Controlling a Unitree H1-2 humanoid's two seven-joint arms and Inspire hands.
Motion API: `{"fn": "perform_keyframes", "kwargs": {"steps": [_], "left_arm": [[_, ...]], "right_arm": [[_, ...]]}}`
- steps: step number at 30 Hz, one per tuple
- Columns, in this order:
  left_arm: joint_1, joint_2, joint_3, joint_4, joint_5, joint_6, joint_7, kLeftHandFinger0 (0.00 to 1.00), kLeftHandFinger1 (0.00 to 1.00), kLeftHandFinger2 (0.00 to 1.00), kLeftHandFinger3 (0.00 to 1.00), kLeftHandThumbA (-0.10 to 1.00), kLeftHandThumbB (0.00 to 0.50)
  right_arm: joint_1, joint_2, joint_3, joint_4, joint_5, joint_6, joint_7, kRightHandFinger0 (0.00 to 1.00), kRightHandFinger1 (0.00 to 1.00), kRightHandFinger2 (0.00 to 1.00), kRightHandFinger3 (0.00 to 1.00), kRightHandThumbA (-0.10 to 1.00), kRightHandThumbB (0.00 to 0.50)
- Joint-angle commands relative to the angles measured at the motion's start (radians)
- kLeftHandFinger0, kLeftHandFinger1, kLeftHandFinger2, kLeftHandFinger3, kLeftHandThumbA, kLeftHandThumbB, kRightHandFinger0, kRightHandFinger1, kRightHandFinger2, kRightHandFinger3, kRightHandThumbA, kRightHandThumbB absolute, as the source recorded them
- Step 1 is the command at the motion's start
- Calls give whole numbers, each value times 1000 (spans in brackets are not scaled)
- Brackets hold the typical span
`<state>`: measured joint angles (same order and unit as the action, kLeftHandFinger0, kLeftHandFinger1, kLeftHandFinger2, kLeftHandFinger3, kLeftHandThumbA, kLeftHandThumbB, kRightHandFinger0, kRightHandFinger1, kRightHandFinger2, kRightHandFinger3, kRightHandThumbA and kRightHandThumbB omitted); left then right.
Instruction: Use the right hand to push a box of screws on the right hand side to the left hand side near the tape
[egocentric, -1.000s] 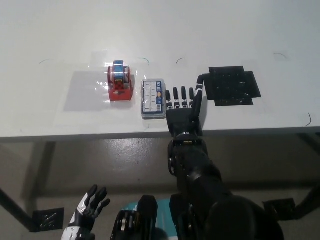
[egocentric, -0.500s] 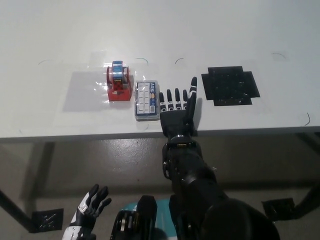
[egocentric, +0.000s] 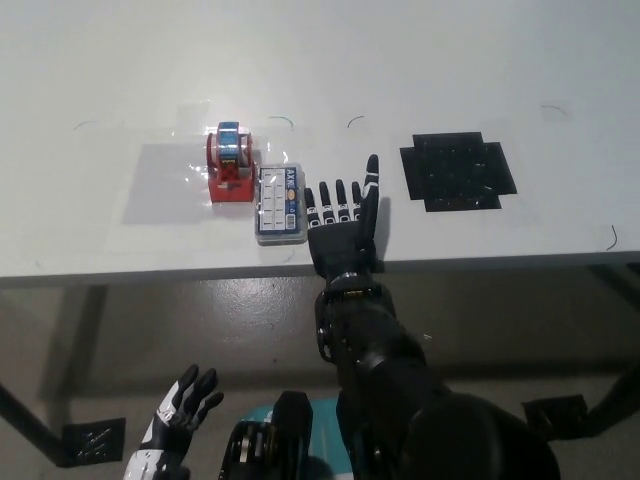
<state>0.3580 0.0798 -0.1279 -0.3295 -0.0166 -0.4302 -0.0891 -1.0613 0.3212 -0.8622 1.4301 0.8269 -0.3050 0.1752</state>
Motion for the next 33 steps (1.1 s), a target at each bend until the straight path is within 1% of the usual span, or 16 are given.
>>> {"fn": "perform_keyframes", "kwargs": {"steps": [1,4,8,9,11,12,13,16,20,21,23,25,27,28,30,33], "left_arm": [[3,1,-5,-37,-4,-40,-10,1000,1000,1000,1000,889,95],[2,4,-3,-39,1,-40,-10,1000,1000,1000,1000,893,96],[-8,16,8,-34,-11,-39,-9,1000,1000,993,1000,895,106],[-8,16,13,-31,-5,-39,-6,1000,1000,980,1000,899,102],[-3,21,15,-26,-9,-40,-8,1000,1000,974,1000,899,88],[1,24,17,-26,-10,-40,-9,1000,1000,973,1000,899,88],[7,22,18,-23,-11,-40,-6,1000,1000,958,1000,885,92],[15,33,15,-20,-49,-40,-19,1000,1000,988,1000,850,77],[18,36,25,-10,-20,-40,-11,1000,1000,1000,1000,878,89],[18,30,24,-3,-11,-40,-7,1000,1000,1000,1000,870,89],[18,26,25,3,-3,-40,-4,1000,1000,1000,1000,870,83],[14,24,30,8,-2,-39,0,1000,1000,1000,1000,874,96],[-5,30,37,18,-5,-38,-1,1000,1000,1000,1000,870,93],[-11,33,39,22,-11,-39,-3,1000,1000,1000,1000,858,86],[-22,34,41,30,-17,-40,-4,1000,1000,1000,1000,846,81],[-39,31,51,38,-2,-36,3,1000,1000,1000,1000,849,96]], "right_arm": [[26,59,-2,73,27,18,-43,1000,1000,1000,1000,1000,267],[33,59,7,64,19,9,-39,1000,1000,1000,1000,1000,283],[74,56,151,-16,-123,-129,-82,1000,1000,1000,1000,1000,315],[111,48,227,-86,-238,-165,-113,1000,1000,1000,1000,1000,304],[191,15,380,-234,-478,-165,-226,1000,1000,1000,1000,1000,240],[203,13,401,-254,-504,-165,-245,1000,1000,1000,1000,1000,232],[242,-15,465,-342,-624,-165,-331,1000,1000,1000,1000,1000,192],[301,-77,557,-475,-757,-165,-364,1000,1000,1000,1000,1000,211],[368,-136,596,-654,-839,-165,-321,1000,1000,1000,1000,1000,155],[404,-167,597,-755,-857,-165,-266,1000,1000,1000,1000,1000,79],[441,-203,600,-850,-865,-165,-208,1000,1000,1000,1000,1000,87],[485,-234,609,-968,-897,-141,-180,1000,1000,1000,1000,1000,133],[542,-265,615,-1112,-913,-95,-141,1000,1000,1000,1000,1000,233],[567,-271,617,-1166,-913,-70,-129,1000,1000,1000,1000,1000,258],[608,-286,623,-1251,-911,-35,-110,1000,1000,1000,1000,1000,274],[706,-314,626,-1402,-881,-30,-53,1000,1000,1000,1000,1000,254]]}}
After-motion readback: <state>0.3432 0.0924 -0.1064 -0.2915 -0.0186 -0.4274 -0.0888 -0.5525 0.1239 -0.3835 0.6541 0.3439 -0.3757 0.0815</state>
